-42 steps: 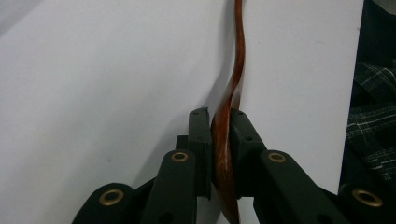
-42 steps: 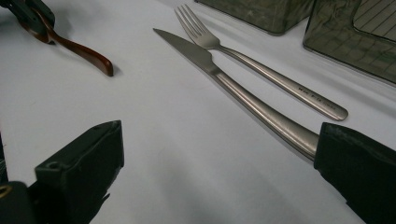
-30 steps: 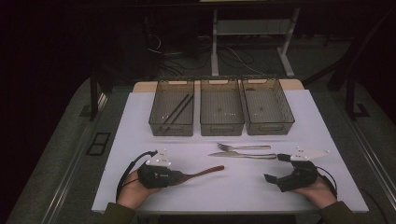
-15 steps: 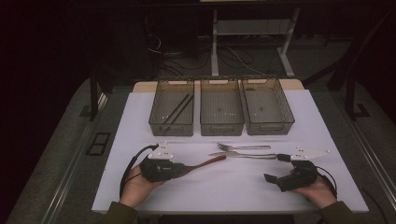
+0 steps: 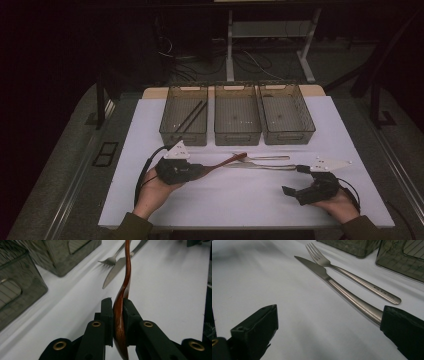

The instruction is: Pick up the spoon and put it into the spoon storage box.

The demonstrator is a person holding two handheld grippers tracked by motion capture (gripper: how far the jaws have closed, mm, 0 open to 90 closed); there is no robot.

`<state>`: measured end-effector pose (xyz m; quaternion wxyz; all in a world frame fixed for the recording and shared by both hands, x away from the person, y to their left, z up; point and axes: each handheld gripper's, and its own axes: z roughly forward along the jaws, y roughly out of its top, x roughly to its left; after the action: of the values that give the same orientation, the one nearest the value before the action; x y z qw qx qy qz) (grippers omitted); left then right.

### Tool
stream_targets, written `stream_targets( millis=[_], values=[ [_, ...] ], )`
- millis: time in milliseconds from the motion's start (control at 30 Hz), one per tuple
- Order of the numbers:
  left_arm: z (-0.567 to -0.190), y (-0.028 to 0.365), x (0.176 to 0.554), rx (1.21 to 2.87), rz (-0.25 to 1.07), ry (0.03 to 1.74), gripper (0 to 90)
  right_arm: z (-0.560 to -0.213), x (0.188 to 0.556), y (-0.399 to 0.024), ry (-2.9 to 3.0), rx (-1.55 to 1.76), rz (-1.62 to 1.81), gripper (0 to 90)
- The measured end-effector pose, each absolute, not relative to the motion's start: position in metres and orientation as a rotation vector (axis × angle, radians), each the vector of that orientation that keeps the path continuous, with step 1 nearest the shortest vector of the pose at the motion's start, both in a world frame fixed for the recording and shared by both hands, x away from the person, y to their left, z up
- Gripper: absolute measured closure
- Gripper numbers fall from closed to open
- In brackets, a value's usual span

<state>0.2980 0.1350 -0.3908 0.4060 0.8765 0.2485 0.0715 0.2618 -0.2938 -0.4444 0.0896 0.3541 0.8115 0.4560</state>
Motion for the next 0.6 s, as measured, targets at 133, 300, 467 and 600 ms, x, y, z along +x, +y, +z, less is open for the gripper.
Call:
stream_targets(
  millis=[133,300,467,600],
  values=[
    [-0.387,0.129,0.305,2.203,0.198,0.627,80.2,-0.445,0.262,-0.294,2.414,1.051,1.355,0.9],
    [-0.382,0.123,0.313,2.190,0.214,0.627,80.2,-0.444,0.262,-0.294,2.411,1.055,1.357,0.9],
    [-0.377,0.119,0.322,2.175,0.233,0.638,80.2,-0.444,0.261,-0.294,2.414,1.054,1.354,0.9],
    [-0.374,0.117,0.329,2.158,0.244,0.650,80.2,-0.444,0.261,-0.295,2.412,1.050,1.356,0.9]
  ],
)
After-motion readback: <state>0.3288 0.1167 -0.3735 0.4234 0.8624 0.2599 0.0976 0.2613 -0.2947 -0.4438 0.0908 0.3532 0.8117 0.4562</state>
